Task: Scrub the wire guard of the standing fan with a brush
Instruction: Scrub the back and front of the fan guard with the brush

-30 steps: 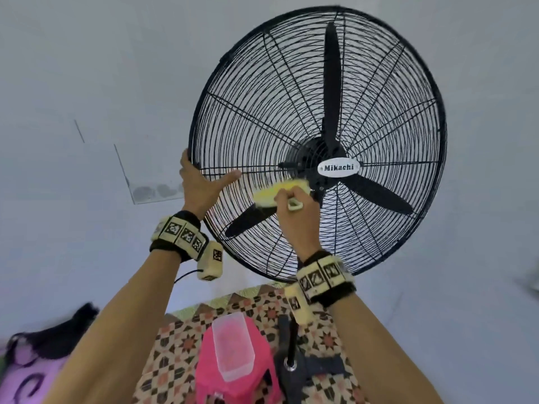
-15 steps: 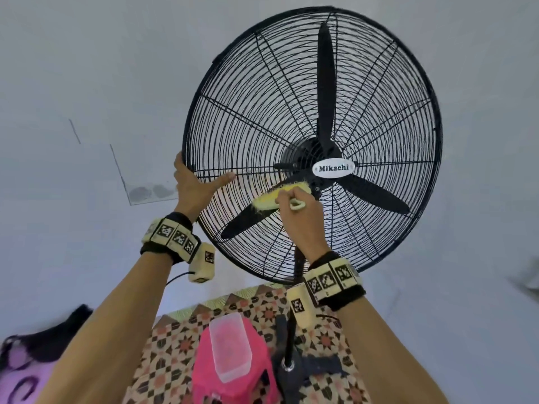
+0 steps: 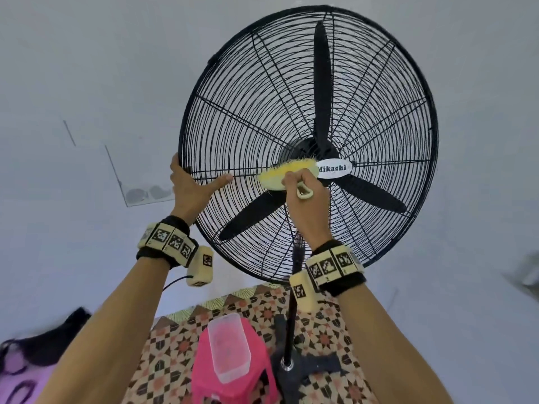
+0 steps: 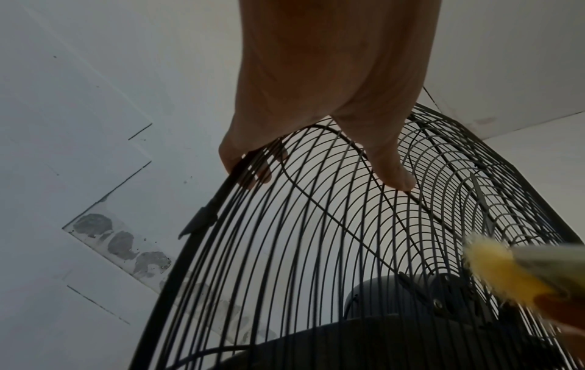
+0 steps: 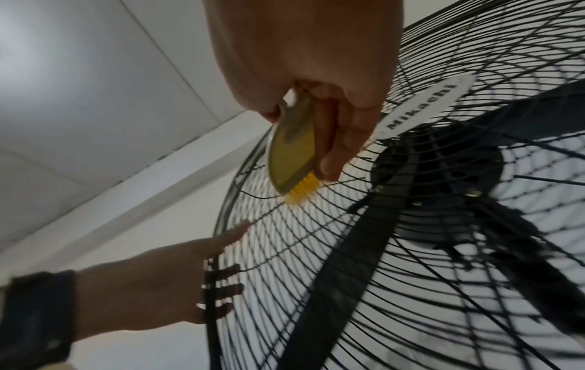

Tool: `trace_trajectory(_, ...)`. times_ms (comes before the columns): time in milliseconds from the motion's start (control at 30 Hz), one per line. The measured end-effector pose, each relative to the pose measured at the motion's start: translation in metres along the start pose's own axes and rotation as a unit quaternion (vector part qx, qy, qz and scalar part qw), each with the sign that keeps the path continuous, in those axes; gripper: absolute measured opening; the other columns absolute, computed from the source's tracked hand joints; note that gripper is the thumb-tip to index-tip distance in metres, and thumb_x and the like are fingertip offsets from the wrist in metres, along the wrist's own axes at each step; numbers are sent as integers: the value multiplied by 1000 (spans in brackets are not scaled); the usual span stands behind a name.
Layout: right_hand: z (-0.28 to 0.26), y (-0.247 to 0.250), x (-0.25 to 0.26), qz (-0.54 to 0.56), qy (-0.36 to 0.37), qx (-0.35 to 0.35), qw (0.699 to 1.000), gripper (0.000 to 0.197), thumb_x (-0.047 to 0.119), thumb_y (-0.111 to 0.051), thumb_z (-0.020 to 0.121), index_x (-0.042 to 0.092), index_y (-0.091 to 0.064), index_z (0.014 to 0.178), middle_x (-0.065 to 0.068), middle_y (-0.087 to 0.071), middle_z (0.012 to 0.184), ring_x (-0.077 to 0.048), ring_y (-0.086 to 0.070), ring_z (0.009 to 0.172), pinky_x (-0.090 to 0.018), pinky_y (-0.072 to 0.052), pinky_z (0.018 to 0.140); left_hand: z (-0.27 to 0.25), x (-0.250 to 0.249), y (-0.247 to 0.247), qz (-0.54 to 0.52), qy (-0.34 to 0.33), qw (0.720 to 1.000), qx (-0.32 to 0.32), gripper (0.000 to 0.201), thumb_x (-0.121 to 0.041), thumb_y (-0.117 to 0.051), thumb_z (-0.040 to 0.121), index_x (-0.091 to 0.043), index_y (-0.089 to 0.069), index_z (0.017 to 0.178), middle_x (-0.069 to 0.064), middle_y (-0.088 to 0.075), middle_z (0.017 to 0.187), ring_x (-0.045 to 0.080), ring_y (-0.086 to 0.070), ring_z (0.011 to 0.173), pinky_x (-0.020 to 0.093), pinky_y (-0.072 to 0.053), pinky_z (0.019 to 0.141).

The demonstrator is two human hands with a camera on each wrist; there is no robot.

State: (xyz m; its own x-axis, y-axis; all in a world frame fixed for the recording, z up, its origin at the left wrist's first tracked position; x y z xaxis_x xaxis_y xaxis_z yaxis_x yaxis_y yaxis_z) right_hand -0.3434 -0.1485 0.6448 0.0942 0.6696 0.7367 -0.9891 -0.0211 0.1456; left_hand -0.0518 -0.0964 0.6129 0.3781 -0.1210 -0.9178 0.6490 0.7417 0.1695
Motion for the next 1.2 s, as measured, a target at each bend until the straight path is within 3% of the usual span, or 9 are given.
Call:
trace_trajectory(100,-4,-2,-21,-7,-48,15,999,28,17,-57,102,1,-62,80,0,-69,76,-2,-61,60,-17,-43,50,1,0,1,2,2,1000,-4,154,-75,-90,44,-25,-5,162,9,-24,161,31,-28,150,57,-27,124)
trace_trajectory(233,-3,5,-32,-95,-59,36,993,32,28,-53,96,8,-64,74,-6,-71,75,-16,-60,59,-34,-48,49,2,2,1,6,12,1000,-6,159,-80,-88,38,-26,-5,162,10,-22,163,33,-27,150,59,-27,124)
trace_trajectory(400,14,14,-5,-16,20,6,1000,29,27,-56,104,7,-64,84,-2,-74,82,-11,-66,65,-26,-50,54,1,3,1,1,7,1000,-2,156,-75,-91,43,-26,-4,162,9,-23,162,31,-27,151,58,-27,124)
trace_trajectory(600,0,17,-36,-65,-68,13,996,30,17,-58,98,13,-62,69,-7,-71,75,-21,-62,64,-22,-41,48,1,2,1,7,4,1000,-13,149,-68,-92,49,-25,-5,162,11,-23,162,32,-28,150,58,-27,124)
trace_trajectory(733,11,31,-11,12,-15,-5,1000,30,21,-55,104,2,-65,83,-3,-64,67,-5,-49,50,-19,-35,48,0,3,0,6,0,1000,-11,145,-63,-95,54,-25,-6,162,10,-24,162,31,-29,150,57,-29,124)
trace_trajectory(833,11,27,-17,19,5,4,1000,30,27,-53,106,3,-62,89,-14,-67,73,-9,-49,50,-22,-37,46,-2,3,0,9,-3,1000,-15,142,-59,-95,57,-23,-7,162,11,-24,161,30,-30,149,56,-29,124)
trace_trajectory(1000,-1,35,-59,-45,-64,1,997,28,17,-55,102,0,-65,81,6,-66,71,-7,-57,58,-29,-44,52,-4,0,1,13,0,1000,-21,151,-74,-91,47,-26,-6,162,12,-24,161,32,-29,149,58,-29,123)
trace_trajectory(1133,14,53,-32,-2,-34,-27,999,30,20,-56,102,2,-63,80,-8,-63,65,-23,-53,54,-30,-38,48,-9,0,0,9,-1,1000,-19,157,-84,-87,38,-27,-7,162,11,-25,161,31,-31,148,57,-30,123)
trace_trajectory(1200,18,51,-18,10,-1,-23,1000,31,25,-54,106,4,-59,83,-3,-58,62,-11,-47,48,-24,-35,45,-11,0,0,9,-7,1000,-23,155,-80,-89,42,-26,-8,162,11,-25,160,31,-31,148,57,-31,122)
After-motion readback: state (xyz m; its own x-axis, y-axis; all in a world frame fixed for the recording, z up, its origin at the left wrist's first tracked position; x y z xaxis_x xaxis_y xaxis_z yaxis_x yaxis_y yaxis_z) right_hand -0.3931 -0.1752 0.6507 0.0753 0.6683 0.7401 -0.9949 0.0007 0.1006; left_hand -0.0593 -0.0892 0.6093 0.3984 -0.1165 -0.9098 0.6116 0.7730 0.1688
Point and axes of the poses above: each hand's wrist, its own z-axis towards the middle knuckle, its own y-axis out of the back of the hand, x = y × z, the point moved 8 cm from there along z, towards the middle knuckle
